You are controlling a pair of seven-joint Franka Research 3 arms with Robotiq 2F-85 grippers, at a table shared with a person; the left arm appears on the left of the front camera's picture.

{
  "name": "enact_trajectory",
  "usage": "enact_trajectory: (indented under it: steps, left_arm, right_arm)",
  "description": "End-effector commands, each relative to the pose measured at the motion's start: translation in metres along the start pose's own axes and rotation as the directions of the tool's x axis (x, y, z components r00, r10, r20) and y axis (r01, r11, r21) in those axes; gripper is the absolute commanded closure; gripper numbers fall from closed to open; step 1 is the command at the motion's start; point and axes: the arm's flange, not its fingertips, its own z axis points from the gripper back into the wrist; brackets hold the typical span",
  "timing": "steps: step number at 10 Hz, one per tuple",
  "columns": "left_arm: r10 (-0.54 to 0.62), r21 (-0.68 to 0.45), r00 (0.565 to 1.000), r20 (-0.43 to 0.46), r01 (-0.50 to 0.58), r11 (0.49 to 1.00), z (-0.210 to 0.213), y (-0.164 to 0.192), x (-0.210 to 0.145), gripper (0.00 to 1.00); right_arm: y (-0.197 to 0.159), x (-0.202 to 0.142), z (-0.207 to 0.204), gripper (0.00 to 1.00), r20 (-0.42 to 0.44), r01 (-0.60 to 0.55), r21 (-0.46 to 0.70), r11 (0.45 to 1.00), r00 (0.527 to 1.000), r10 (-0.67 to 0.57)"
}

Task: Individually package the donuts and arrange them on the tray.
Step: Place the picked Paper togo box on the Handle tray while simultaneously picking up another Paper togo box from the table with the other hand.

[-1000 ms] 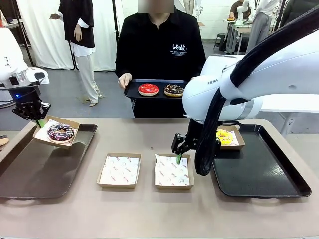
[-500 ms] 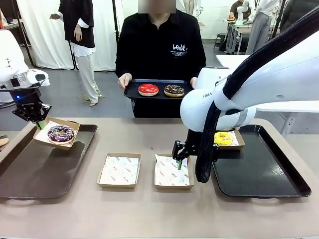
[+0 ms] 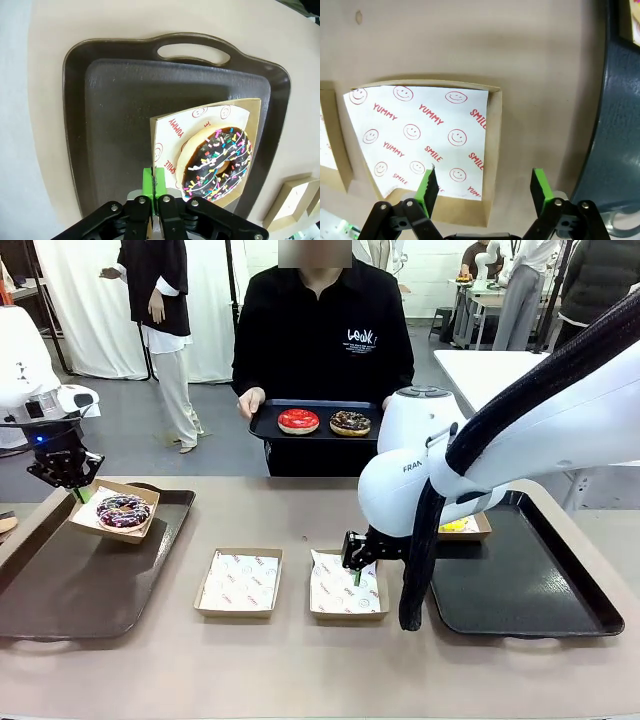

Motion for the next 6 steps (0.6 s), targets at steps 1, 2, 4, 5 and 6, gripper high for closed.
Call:
enact_trajectory:
  steps: [1, 2, 4, 5, 6]
  left_arm:
    - [0.036, -0.006, 0.999, -0.017, -0.036, 0.999, -0.0003, 0.0034, 0.0109, 0.99]
    - [0.027, 0.001, 0.999, -0.027, -0.027, 1.0, -0.0025, 0.0044, 0.0148, 0.99]
    - [0.003, 0.021, 0.999, -0.041, -0.002, 1.0, -0.0055, 0.0046, 0.0184, 0.99]
    - [-0.003, 0.034, 0.999, -0.043, 0.004, 0.999, -0.007, 0.0039, 0.0192, 0.99]
    - [-0.011, 0.055, 0.999, -0.04, 0.013, 0.998, -0.0077, 0.0019, 0.0192, 0.99]
  right_arm:
    - [0.0056, -0.0039, -0.008, 0.05, 0.042, 0.018, -0.017, 1.0, 0.999, -0.017]
    - [0.0063, -0.0045, -0.0089, 0.05, 0.043, 0.015, -0.017, 1.0, 0.999, -0.014]
    - [0.0055, -0.0055, -0.0088, 0.05, 0.046, 0.012, -0.012, 1.0, 0.999, -0.011]
    - [0.0053, -0.0055, -0.0093, 0.05, 0.049, 0.012, -0.01, 1.0, 0.999, -0.011]
    - [0.0052, -0.0054, -0.0103, 0.05, 0.043, 0.009, -0.01, 1.0, 0.999, -0.009]
